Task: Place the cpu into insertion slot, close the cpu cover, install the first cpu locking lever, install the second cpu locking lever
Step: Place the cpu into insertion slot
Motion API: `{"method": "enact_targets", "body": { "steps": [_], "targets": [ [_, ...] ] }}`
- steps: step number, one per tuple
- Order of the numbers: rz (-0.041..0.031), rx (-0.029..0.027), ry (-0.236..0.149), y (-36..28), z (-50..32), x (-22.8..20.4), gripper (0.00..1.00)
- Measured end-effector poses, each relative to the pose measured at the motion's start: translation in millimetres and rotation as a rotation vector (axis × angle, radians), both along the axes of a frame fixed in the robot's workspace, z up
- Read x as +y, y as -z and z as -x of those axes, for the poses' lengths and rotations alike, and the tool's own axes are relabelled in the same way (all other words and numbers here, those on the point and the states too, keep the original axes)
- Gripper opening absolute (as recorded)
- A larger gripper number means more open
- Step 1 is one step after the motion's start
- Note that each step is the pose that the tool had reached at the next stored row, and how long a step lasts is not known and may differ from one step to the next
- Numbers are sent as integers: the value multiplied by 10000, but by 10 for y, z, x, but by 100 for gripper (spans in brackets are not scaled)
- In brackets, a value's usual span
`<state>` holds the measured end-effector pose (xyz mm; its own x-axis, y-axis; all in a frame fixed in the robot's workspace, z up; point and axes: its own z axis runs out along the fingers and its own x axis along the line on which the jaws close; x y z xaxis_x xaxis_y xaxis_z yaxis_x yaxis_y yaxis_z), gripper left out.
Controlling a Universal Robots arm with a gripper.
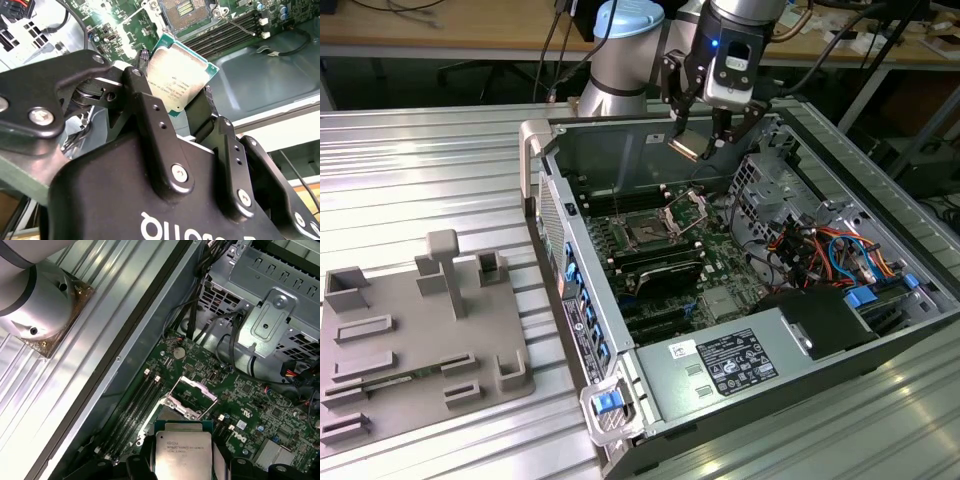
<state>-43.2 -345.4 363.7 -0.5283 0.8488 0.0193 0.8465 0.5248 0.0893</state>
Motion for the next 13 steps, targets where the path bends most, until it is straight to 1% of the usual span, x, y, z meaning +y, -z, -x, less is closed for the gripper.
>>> {"method": "enact_targets", "body": {
  "steps": [1,2,8,13],
  "targets": [
    [0,0,58,0,0,0,55],
    [0,0,199,0,0,0,55],
    [0,0,582,0,0,0,55],
    [0,0,996,0,0,0,55]
  ]
}}
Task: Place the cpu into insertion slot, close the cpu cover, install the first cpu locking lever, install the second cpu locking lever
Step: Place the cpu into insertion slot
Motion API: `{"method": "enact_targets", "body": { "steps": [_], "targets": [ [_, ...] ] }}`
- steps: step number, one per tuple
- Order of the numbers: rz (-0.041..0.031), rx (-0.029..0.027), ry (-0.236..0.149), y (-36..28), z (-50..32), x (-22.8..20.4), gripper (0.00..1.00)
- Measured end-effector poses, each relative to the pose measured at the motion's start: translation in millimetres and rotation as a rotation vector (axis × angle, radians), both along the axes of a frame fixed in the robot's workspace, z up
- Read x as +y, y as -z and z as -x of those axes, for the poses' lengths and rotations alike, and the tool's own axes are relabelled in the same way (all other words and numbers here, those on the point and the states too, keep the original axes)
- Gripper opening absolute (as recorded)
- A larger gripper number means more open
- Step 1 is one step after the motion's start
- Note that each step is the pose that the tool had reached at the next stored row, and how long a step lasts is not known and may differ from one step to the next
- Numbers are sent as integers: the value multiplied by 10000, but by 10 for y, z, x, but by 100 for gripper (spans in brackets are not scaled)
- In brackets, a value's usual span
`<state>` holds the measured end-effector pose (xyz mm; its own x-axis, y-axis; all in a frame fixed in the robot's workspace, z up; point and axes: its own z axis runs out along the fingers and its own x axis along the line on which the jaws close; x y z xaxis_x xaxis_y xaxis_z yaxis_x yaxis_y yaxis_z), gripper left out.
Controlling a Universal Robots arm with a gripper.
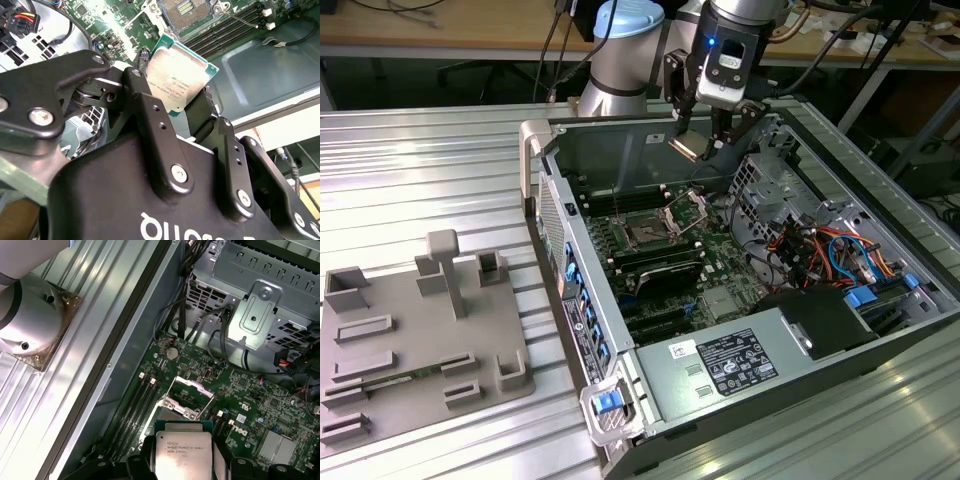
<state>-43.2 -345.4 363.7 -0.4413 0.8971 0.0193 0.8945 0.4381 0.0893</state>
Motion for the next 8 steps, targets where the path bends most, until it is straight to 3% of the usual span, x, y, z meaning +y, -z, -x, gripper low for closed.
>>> {"method": "enact_targets", "body": {
  "steps": [8],
  "targets": [
    [0,0,279,0,0,0,55]
  ]
}}
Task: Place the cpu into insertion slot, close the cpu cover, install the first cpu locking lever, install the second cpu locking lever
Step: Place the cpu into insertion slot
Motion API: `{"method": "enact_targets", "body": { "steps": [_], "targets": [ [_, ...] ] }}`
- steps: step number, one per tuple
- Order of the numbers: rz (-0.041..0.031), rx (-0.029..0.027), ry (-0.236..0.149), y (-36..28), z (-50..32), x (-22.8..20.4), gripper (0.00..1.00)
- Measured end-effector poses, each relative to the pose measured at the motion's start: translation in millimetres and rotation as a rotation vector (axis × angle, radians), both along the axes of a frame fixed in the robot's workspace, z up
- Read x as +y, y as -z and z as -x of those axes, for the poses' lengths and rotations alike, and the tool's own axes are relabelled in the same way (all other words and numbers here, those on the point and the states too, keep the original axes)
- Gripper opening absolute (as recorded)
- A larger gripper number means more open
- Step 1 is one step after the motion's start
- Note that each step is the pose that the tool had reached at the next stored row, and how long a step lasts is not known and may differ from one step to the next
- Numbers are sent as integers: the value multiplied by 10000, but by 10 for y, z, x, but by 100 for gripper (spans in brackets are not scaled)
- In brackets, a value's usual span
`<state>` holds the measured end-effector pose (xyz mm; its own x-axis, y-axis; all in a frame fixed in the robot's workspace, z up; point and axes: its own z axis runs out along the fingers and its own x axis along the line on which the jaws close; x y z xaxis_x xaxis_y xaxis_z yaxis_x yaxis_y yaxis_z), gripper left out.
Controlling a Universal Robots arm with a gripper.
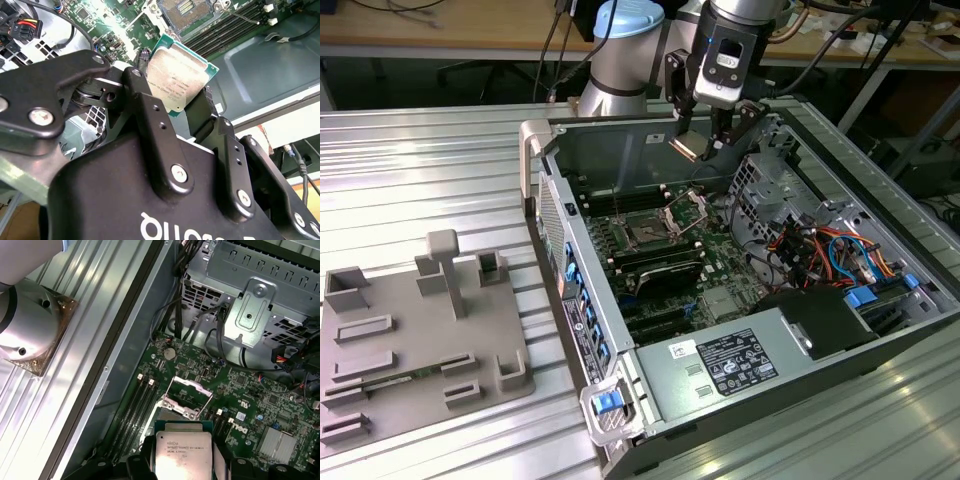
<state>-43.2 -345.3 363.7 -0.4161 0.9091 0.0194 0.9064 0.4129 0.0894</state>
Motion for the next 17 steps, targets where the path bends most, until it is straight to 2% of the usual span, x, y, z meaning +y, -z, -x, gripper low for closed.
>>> {"method": "enact_targets", "body": {
  "steps": [11,17],
  "targets": [
    [0,1,36,0,0,0,55],
    [1,0,255,0,0,0,55]
  ]
}}
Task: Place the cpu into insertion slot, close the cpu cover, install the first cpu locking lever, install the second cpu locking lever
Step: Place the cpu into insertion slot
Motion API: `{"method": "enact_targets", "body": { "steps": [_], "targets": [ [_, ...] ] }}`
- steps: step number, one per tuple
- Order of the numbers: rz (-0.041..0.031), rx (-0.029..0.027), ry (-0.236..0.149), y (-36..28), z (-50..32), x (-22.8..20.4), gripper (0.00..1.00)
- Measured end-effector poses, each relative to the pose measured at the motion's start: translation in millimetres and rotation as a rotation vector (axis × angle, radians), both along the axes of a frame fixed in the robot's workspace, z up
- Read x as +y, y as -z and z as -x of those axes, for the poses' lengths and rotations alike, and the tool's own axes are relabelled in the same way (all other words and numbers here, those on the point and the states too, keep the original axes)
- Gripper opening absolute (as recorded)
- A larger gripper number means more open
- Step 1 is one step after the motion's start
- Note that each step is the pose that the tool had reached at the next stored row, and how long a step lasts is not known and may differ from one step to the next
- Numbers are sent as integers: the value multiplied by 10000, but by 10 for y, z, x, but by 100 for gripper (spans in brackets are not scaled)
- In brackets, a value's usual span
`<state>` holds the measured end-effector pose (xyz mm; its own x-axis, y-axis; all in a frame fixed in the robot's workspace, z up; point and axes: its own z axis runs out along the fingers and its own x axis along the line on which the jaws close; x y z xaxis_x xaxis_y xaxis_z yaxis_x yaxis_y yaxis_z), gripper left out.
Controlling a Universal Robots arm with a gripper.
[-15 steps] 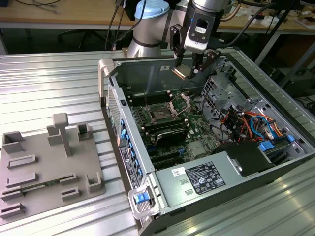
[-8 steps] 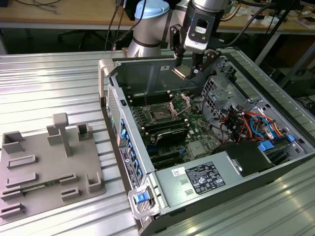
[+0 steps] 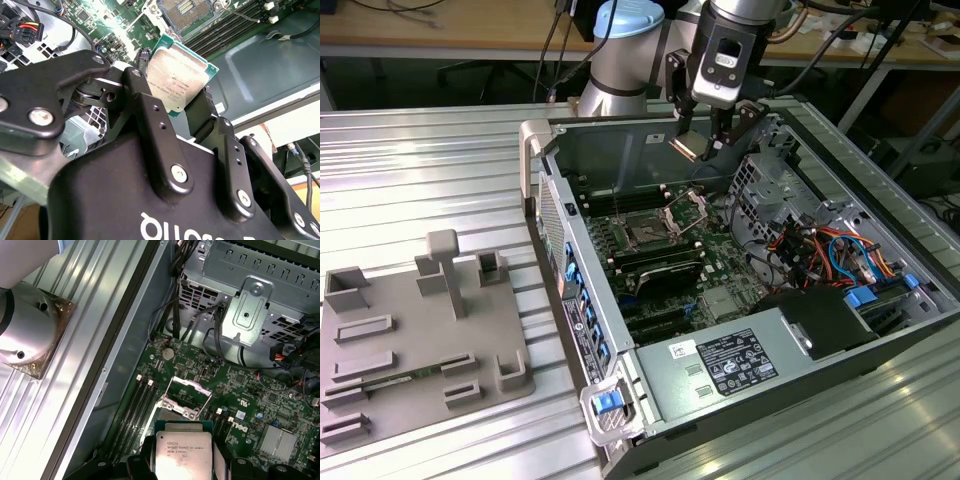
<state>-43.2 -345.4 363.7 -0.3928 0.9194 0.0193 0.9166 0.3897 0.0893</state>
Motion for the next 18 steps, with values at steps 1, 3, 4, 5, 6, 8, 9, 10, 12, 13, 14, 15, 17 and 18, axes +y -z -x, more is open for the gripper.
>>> {"method": "enact_targets", "body": {
  "steps": [1,3,4,5,6,8,9,10,12,13,14,15,17,18],
  "targets": [
    [0,0,21,0,0,0,55],
    [0,0,82,0,0,0,55],
    [0,0,104,0,0,0,55],
    [-1,0,111,0,0,0,55],
    [0,0,116,0,2,0,55],
    [0,0,117,0,7,1,55],
    [0,0,116,0,17,0,55],
    [-1,0,117,0,24,0,55],
    [0,0,116,0,24,0,55],
    [0,0,116,0,24,0,55],
    [0,0,116,0,24,0,55],
    [0,0,116,0,24,0,55],
    [0,0,116,0,24,0,55],
    [0,1,117,0,25,0,55]
  ]
}}
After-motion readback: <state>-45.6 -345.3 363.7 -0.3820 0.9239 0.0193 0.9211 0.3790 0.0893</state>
